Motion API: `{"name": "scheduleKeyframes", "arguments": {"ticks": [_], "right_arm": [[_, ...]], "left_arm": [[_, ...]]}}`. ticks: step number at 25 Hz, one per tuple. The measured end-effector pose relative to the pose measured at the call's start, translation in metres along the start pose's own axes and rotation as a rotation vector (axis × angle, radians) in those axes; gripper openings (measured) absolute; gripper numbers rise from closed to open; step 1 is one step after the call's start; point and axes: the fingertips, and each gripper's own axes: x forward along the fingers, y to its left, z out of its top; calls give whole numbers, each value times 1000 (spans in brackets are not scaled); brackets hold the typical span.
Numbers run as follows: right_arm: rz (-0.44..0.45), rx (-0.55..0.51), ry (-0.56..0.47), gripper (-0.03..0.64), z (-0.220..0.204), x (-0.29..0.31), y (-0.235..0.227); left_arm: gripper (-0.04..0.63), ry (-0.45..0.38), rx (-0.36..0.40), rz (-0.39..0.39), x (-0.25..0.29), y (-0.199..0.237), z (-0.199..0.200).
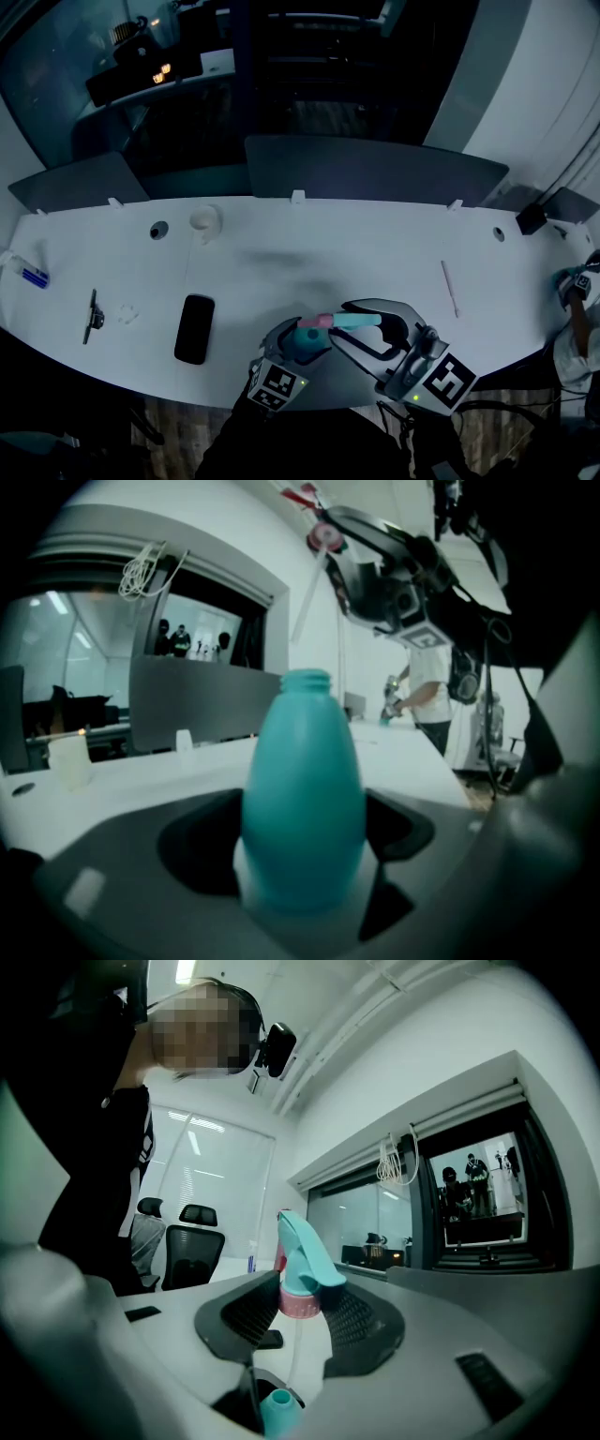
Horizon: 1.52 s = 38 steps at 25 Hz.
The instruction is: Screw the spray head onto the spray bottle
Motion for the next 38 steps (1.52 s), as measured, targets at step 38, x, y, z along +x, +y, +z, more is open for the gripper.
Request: {"name": "scheduleKeyframes", "arguments": {"ticks": [38], "right_arm": [[-34, 60, 176, 144, -151, 36, 19]], "left_arm": [[399, -21, 2, -25, -9, 3, 1]]}}
